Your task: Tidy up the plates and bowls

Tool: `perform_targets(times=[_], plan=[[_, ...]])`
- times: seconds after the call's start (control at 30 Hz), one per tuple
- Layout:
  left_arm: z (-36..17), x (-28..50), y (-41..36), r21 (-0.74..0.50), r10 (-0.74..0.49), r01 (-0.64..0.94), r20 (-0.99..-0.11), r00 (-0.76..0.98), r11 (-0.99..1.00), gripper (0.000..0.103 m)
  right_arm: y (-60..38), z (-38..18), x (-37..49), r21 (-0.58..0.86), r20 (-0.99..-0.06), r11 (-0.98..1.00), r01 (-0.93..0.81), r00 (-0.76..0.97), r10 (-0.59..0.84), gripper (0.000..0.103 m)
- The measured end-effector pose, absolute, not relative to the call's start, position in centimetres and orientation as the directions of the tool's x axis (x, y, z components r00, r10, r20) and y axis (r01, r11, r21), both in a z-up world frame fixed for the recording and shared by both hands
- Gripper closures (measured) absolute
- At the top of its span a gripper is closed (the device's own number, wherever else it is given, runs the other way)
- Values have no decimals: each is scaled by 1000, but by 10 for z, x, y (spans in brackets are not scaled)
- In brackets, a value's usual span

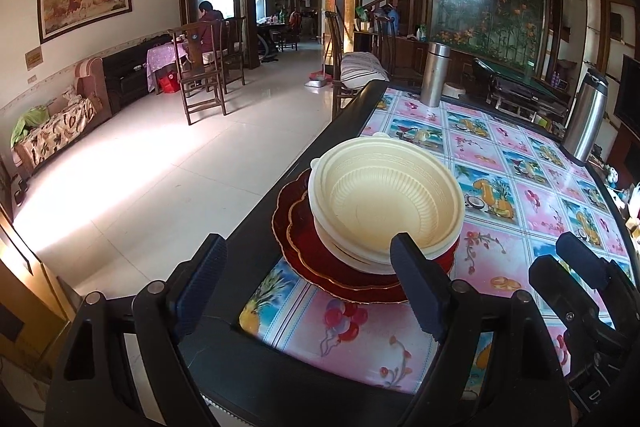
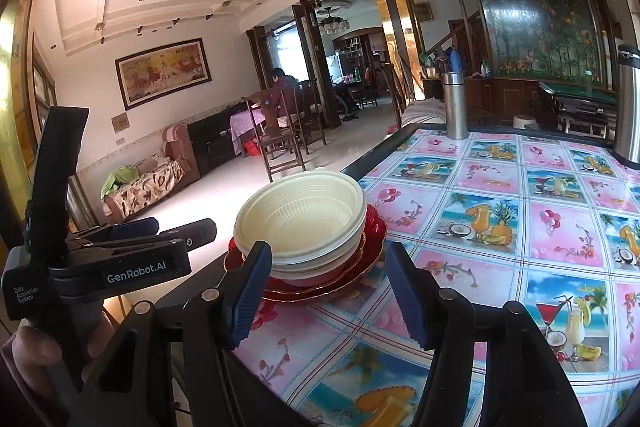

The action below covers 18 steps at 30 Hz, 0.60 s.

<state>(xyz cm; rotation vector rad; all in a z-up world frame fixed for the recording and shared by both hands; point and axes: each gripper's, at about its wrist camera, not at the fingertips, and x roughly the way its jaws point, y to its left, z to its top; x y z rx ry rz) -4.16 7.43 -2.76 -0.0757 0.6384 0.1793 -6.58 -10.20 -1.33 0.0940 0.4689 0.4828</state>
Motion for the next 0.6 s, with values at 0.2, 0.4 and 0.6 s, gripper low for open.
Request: perform_targets(times=[0.2, 0.4, 0.6], plan=[[-26, -44, 79, -27, 145, -198, -587, 796, 980, 18, -95, -4, -68, 184, -396, 879, -440, 785, 476, 42], [-23, -48, 81, -19, 160, -205, -557, 815, 979, 18, -91, -3, -68, 183, -399, 876, -446, 781, 480, 42], [-23, -47, 79, -6, 166, -202, -545, 822, 979, 18, -90, -4, -64, 188, -404, 879, -438, 781, 476, 42]])
